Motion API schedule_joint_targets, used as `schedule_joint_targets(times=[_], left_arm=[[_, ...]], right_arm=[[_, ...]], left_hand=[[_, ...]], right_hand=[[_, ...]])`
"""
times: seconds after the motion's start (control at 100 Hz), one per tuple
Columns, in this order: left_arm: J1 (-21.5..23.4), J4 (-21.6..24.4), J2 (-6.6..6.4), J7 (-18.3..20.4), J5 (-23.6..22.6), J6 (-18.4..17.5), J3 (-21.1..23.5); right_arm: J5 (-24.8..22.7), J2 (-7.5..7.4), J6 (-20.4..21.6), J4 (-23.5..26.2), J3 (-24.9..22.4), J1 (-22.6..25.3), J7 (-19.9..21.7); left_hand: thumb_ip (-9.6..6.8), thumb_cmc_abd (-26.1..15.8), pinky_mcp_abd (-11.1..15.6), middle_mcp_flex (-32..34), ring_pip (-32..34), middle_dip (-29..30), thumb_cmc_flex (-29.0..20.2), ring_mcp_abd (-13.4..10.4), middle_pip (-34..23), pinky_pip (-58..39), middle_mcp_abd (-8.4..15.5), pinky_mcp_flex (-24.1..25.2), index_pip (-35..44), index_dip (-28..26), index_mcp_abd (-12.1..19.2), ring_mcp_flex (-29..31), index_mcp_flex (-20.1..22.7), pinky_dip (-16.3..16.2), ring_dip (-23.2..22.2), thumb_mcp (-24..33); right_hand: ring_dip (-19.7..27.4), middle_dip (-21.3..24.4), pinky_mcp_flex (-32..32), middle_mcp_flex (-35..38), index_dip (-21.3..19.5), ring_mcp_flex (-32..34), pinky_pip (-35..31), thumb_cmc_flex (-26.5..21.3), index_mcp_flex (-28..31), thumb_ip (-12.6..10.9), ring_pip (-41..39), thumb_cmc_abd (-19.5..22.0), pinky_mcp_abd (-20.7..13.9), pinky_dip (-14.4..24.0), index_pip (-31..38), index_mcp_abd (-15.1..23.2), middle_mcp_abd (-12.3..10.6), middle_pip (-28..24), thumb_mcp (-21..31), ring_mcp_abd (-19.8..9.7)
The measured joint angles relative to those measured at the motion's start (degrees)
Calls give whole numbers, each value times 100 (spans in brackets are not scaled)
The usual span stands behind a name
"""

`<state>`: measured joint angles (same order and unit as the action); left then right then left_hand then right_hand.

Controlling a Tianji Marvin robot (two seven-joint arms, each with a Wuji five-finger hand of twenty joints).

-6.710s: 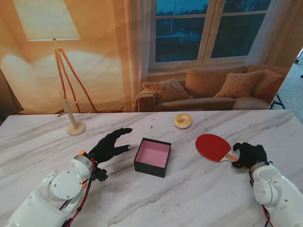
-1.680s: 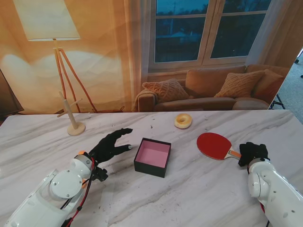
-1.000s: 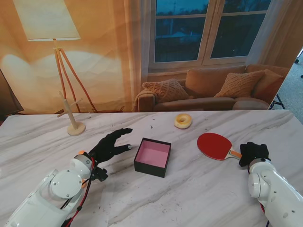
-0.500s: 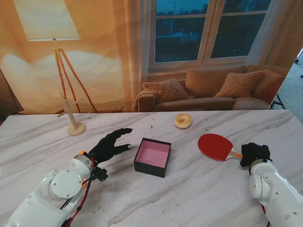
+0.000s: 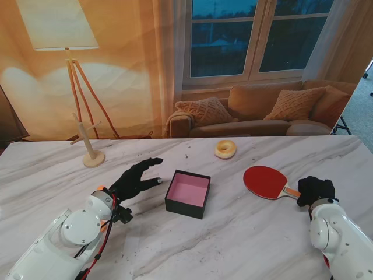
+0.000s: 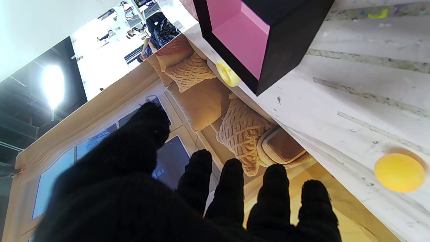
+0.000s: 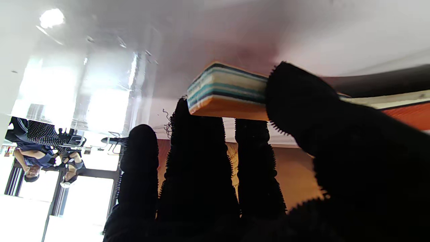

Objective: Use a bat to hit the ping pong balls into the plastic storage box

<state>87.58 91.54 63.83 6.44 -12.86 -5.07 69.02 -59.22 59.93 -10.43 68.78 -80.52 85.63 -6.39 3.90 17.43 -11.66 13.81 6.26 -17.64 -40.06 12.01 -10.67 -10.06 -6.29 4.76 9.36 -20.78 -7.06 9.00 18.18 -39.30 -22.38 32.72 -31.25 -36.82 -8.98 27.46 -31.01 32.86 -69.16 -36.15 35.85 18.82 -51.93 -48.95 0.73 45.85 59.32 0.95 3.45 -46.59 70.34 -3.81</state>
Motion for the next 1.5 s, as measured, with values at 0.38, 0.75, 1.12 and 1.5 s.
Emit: schedule_joint_targets(times=[0.38, 0.75, 1.12, 1.5], left_arm=[[4, 0, 1, -8, 1, -31, 13], [6, -1, 1, -11, 11, -49, 15], [8, -2, 2, -10, 23, -55, 15], [12, -2, 2, -7, 22, -57, 22]], right_arm=[[-72, 52, 390, 714, -567, 400, 25], [145, 121, 812, 1108, -946, 631, -281], [375, 177, 1081, 1491, -1088, 739, -434], [678, 257, 1076, 1863, -1161, 760, -452]], left_hand=[[0, 0, 0, 1, 0, 0, 0, 0, 1, 0, 0, 0, 0, 0, 0, 0, 0, 0, 0, -82], [0, 0, -1, 1, 0, 0, 0, 0, 2, 1, 0, 0, 0, 0, 0, 0, 0, 0, 0, -82], [0, 0, -2, 1, 0, 0, 0, 0, 3, 2, 0, 0, 0, 0, 0, 0, 0, 0, 0, -82], [0, 0, -2, 1, 0, 0, 0, 0, 2, 2, 0, 0, 0, 0, 0, 0, 0, 0, 0, -82]], right_hand=[[545, 623, 14, 511, 1, 316, 337, 0, 3, 0, 1317, 179, 211, -358, -97, 0, -42, 595, -144, 286], [698, 928, -970, 2376, -20, 1756, -210, 0, 4, 0, 1335, 190, 466, -440, -98, 0, 177, 959, -146, 696], [721, 935, -1601, 3160, -20, 2460, -864, 2, 78, 0, 871, 245, 547, -534, -154, -2, 179, 912, -178, 823], [721, 880, -1618, 3227, 8, 2463, -990, 7, 150, -10, 718, 242, 565, -642, -184, -11, 179, 839, -178, 834]])
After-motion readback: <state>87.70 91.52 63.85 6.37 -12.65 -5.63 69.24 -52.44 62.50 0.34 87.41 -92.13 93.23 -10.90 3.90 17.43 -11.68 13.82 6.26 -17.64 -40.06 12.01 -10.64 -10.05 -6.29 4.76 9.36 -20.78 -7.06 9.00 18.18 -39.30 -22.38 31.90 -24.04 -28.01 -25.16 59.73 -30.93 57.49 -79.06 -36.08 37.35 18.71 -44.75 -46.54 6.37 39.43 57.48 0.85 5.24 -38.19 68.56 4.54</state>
